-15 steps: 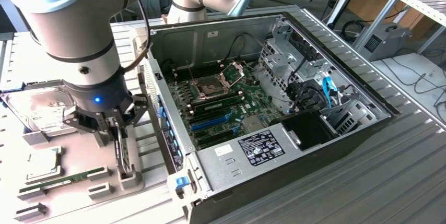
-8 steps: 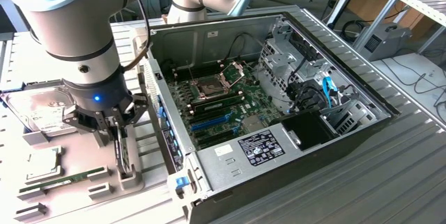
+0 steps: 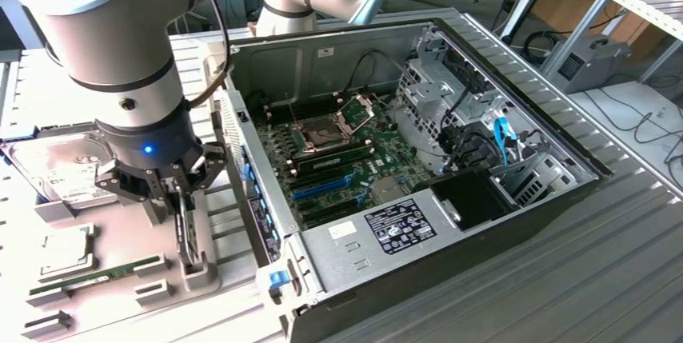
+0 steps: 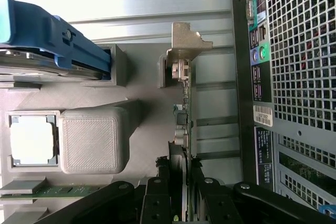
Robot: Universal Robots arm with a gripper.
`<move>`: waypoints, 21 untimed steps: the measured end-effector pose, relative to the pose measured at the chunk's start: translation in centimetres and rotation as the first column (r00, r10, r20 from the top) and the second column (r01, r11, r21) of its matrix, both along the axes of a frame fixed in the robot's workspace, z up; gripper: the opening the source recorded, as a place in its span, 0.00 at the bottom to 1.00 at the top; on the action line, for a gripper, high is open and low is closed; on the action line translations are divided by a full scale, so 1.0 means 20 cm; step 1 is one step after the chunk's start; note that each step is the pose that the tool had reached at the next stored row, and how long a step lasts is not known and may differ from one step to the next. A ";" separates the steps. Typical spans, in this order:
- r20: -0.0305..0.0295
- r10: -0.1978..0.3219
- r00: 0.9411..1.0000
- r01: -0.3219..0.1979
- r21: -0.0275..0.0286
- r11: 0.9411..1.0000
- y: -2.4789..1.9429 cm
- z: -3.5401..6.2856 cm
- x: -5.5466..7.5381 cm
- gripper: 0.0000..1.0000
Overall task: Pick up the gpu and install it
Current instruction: 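Pick up the gpu and move the gpu toward the slot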
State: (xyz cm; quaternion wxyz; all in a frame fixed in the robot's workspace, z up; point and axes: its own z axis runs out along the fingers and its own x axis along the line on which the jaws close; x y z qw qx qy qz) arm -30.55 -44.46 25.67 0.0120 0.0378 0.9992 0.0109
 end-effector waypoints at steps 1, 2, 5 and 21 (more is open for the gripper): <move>0.000 0.000 1.000 0.000 0.000 1.000 0.000 0.002 0.00 0.26; 0.000 0.000 1.000 0.000 0.000 1.000 0.000 0.004 0.00 0.26; 0.000 0.000 1.000 0.000 0.000 1.000 0.000 0.009 0.00 0.26; 0.000 0.000 1.000 0.000 0.000 1.000 0.000 0.042 0.00 0.26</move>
